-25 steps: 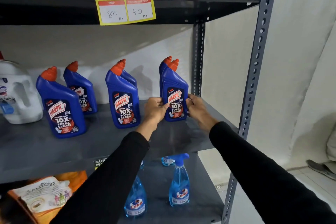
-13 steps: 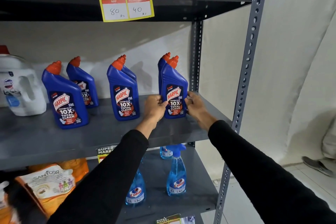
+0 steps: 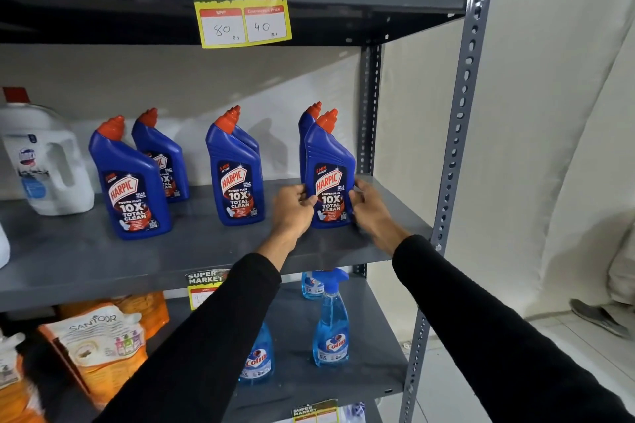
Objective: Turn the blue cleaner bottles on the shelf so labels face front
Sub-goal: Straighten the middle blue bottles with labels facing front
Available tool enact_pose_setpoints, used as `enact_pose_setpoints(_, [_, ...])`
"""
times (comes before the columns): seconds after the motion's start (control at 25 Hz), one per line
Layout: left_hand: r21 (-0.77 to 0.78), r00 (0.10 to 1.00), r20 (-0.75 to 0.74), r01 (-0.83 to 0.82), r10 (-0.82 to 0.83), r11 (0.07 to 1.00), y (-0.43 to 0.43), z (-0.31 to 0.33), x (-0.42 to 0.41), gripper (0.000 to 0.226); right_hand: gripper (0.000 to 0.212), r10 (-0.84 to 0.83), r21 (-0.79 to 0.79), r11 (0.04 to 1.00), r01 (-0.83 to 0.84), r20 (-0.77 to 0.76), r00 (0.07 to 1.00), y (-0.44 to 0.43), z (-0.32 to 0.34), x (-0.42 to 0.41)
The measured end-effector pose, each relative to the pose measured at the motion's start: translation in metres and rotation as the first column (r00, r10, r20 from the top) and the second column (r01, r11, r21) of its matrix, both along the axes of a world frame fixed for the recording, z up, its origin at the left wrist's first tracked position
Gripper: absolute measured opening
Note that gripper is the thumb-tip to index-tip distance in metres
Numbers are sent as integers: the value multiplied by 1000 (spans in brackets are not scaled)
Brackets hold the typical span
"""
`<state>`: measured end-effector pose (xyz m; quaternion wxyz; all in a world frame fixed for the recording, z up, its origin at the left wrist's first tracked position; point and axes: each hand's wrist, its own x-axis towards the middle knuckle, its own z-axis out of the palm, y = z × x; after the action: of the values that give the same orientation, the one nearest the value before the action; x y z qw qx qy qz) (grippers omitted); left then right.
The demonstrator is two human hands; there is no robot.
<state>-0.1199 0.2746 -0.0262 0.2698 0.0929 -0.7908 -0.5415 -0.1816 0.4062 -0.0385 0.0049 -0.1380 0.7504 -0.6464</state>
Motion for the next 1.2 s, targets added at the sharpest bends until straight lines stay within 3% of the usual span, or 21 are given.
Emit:
enact_pose_setpoints(0.08, [-35,999,-32,25,-27,999,-2,0,6,37,44,-140,-2,990,142,-172,975,-2,2,12])
enact_pose_setpoints(0.16, [-89,989,-140,29,-41,996,-8,-1,18,43,48,-374,-147,924,352,-533,759,-10,6,35])
enact_pose_setpoints(0.2, [-109,974,-224,-2,-23,994,-15,-1,24,44,46,-393,-231,918,322,-638,662,-20,11,47])
enact_pose_setpoints(0.24, [-129,950,-312,-54,11,990,-24,-3,29,42,44,-340,-247,941,233,-695,633,-33,16,57])
enact_pose_setpoints(0.32, [-148,885,-458,-168,83,975,-47,-6,38,33,43,-145,-155,987,45,-730,668,-61,24,69])
enact_pose_setpoints(0.4, [-129,830,-534,-270,163,954,-75,-9,46,24,45,-11,-37,999,-20,-683,730,-91,24,71])
enact_pose_setpoints(0.52, [-8,788,-533,-368,308,930,-112,-10,49,23,53,25,82,996,21,-520,854,-124,16,61])
enact_pose_setpoints(0.64, [48,852,-356,-393,383,918,-137,-11,39,41,57,47,100,995,-18,-288,957,-142,16,54])
enact_pose_setpoints(0.76, [18,956,-52,-289,290,957,-149,-13,28,50,57,104,86,991,-98,-67,992,-155,13,49])
enact_pose_setpoints(0.84, [-18,976,36,-213,214,977,-153,-15,23,39,48,92,149,985,-84,-48,995,-161,8,45])
enact_pose_setpoints(0.96, [13,988,46,-151,150,988,-158,-16,21,33,38,63,200,978,-55,-33,997,-167,6,44])
enact_pose_setpoints(1.2, [22,991,32,-130,130,991,-154,-14,29,37,41,55,209,977,-49,-24,998,-164,7,47])
